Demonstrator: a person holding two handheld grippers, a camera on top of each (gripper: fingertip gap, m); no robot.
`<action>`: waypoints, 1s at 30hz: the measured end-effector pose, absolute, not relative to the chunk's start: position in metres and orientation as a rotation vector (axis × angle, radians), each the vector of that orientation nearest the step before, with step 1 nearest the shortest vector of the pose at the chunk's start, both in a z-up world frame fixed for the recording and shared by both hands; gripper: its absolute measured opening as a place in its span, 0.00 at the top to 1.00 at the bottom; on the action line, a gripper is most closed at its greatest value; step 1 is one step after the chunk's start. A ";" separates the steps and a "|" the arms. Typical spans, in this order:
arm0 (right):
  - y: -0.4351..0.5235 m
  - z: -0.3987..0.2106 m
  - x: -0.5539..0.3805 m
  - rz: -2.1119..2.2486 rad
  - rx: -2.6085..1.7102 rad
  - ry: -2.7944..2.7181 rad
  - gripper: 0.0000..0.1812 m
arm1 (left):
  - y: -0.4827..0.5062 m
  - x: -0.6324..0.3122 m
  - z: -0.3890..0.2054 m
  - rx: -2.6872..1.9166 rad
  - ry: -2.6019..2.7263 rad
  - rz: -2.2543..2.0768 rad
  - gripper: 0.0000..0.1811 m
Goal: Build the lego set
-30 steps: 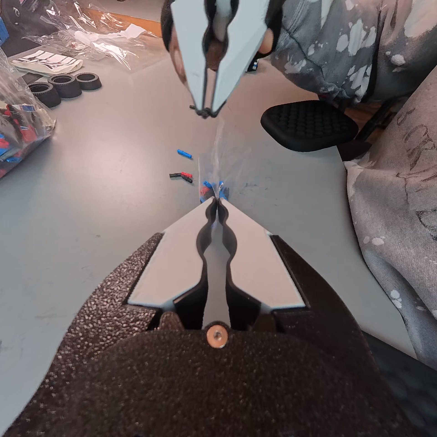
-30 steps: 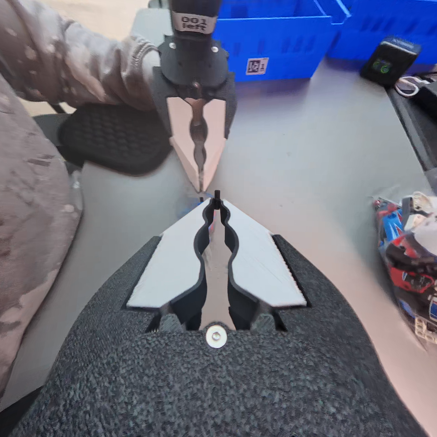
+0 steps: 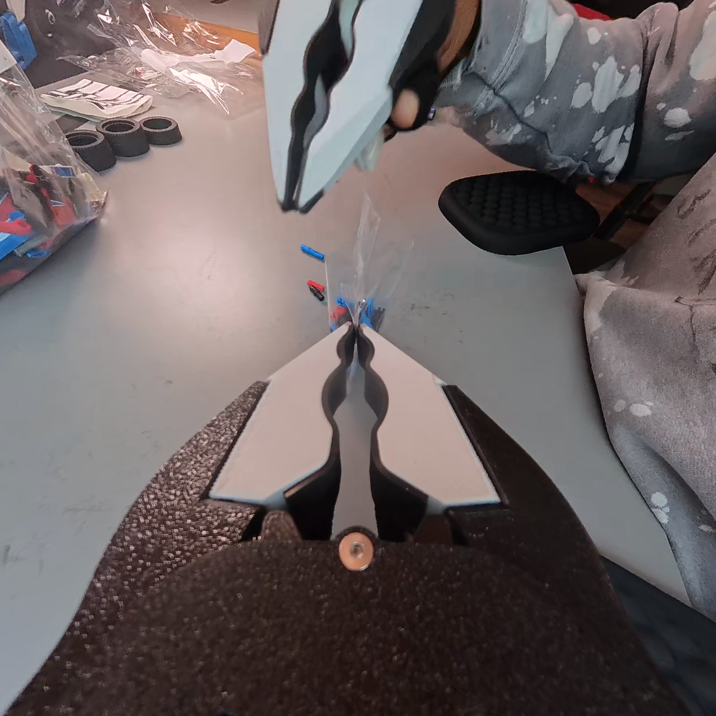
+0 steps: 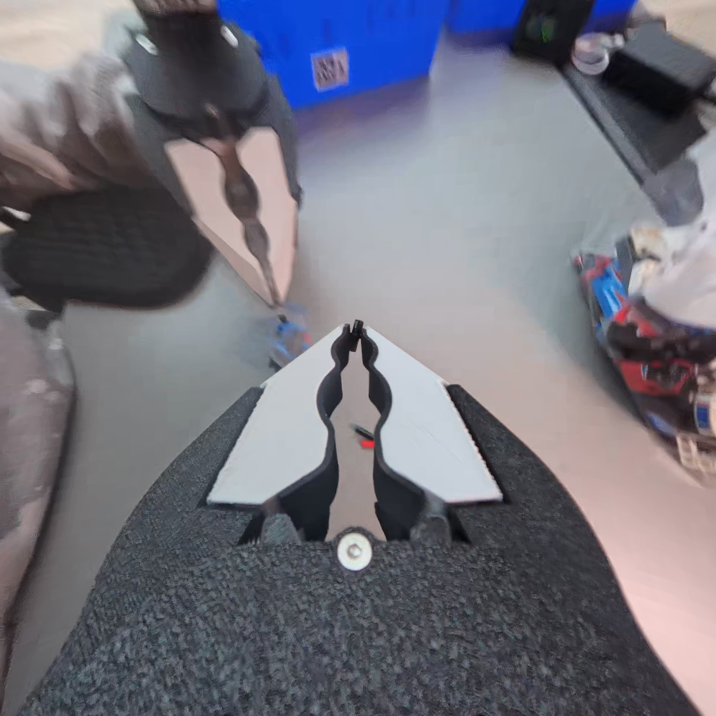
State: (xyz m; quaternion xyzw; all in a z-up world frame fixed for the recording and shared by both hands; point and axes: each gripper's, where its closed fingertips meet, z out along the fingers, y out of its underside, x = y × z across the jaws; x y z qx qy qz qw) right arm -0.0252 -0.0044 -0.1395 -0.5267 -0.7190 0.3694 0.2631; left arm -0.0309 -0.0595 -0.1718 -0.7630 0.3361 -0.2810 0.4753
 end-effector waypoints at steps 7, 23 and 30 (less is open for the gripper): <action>-0.045 -0.148 -0.024 0.907 -1.263 -2.204 0.92 | -0.059 -0.031 -0.172 -1.866 0.817 -0.677 1.00; 0.016 -0.230 0.019 0.752 -1.422 -2.266 0.84 | -0.058 -0.031 -0.172 -1.864 0.808 -0.703 1.00; 0.015 -0.238 0.020 0.709 -1.423 -2.318 0.92 | -0.058 -0.031 -0.172 -1.858 0.799 -0.715 1.00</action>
